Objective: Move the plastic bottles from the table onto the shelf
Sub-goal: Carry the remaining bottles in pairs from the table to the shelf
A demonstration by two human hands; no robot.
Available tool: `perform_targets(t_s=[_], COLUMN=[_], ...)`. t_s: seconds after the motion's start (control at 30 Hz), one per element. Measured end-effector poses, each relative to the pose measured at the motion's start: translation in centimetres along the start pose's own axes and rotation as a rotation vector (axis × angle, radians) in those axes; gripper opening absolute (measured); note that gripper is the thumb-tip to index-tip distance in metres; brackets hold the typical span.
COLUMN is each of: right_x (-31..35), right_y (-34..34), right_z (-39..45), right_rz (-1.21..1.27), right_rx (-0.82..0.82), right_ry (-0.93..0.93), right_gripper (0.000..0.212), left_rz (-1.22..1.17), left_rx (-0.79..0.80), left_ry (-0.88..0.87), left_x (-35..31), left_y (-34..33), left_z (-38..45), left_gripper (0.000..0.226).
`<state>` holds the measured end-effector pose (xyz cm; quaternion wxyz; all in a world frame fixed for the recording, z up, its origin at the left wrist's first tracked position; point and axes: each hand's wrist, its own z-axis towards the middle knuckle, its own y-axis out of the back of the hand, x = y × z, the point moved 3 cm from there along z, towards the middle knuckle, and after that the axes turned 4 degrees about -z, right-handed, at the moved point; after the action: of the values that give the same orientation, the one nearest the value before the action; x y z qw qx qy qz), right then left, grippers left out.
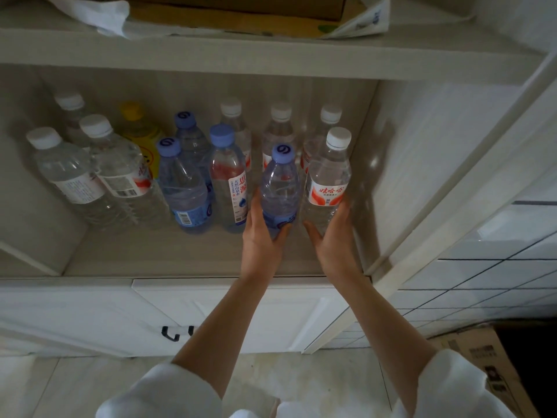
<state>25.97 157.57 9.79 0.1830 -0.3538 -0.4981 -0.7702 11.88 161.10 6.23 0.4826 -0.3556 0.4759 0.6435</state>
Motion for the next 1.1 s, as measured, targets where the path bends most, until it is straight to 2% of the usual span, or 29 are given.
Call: perform_targets(t_s=[0.1,0.23,0.43,0.6,0.8,1.1], right_x=[-0.5,-0.5,0.5,3.2,7.8,16.8], right_y=[-0.2,0.1,0.5,-1.2,-5.5,-15.7], right_z=[-0.5,-2.6,-7.1,-12.5,-20.9,-35.3], right_rz=[-0.002,0.014,0.134,0.107,0.06,0.146], right_rx=[0.022,-0.043,-0.07,-0.005,0.182,0.702], right_ry=[-0.074,-0.123,-0.081,-0.038,0.025,0.215], right_gripper=[0.082,0.074,0.048,0.041,0.039,0.036], left_rz=[0.022,0.08,0.042,0.057,0.165,0.231], left_rx=[-0.018,-0.026,-0.047,-0.126,-0.18,-0.591], left_ry=[0.008,0.03,0.05,0.064,0.152,0.527], left_x=[-0.2,-0.1,-0.4,-0.6,1.6,5.8], left_y=[0.2,0.7,3.4,8.2,18.1,34.1], left_z=[-0.4,-2.4,-6.7,-11.1,-19.5,-37.2], left_gripper=[0.082,0.078,0.046,0.033,0.026,0.024])
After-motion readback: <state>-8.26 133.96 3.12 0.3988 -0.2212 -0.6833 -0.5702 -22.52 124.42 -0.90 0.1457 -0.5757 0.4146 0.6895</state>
